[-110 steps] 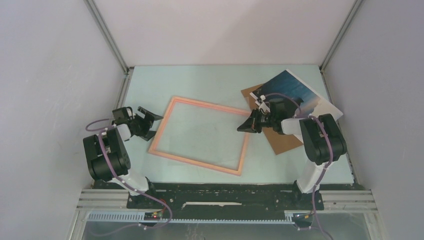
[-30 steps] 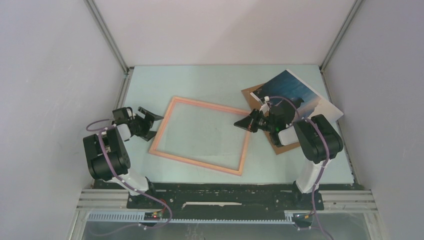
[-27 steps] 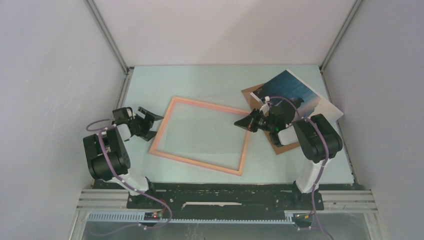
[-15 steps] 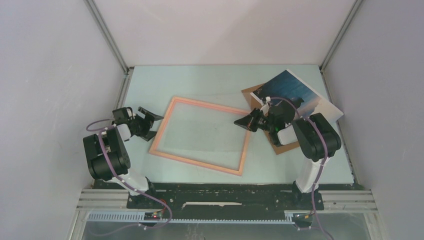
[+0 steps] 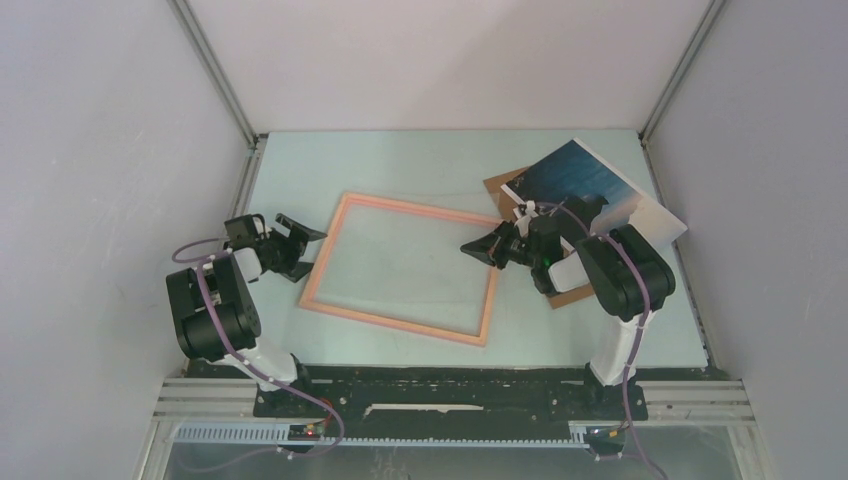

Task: Put the photo into the frame
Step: Place the photo frame item in the photo frame.

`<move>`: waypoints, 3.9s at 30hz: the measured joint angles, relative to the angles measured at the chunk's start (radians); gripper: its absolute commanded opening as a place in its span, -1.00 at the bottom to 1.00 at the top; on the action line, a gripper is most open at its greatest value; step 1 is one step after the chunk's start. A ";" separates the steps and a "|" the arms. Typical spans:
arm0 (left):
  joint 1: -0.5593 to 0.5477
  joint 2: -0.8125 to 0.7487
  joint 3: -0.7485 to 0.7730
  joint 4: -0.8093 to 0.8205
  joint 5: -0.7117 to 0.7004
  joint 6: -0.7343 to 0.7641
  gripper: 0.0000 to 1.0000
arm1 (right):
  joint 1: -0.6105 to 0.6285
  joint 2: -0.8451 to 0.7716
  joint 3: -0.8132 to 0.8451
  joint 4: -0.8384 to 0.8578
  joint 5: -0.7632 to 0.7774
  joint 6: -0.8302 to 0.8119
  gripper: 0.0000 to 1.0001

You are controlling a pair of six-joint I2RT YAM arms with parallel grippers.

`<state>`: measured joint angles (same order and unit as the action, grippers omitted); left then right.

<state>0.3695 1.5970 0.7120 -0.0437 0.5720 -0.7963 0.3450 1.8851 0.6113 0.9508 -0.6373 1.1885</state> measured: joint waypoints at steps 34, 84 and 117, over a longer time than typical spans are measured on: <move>0.002 0.002 0.000 0.019 0.000 -0.010 0.95 | 0.023 0.081 -0.083 0.214 0.079 0.306 -1.00; 0.002 0.006 -0.005 0.022 0.012 -0.019 0.95 | 0.041 0.068 -0.109 0.139 0.032 0.169 -1.00; 0.002 0.006 -0.006 0.024 0.012 -0.026 0.95 | 0.063 0.068 -0.144 0.176 0.072 0.145 -1.00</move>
<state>0.3717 1.6035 0.7063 -0.0200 0.5838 -0.8227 0.4084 1.9526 0.4671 1.1271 -0.5648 1.3331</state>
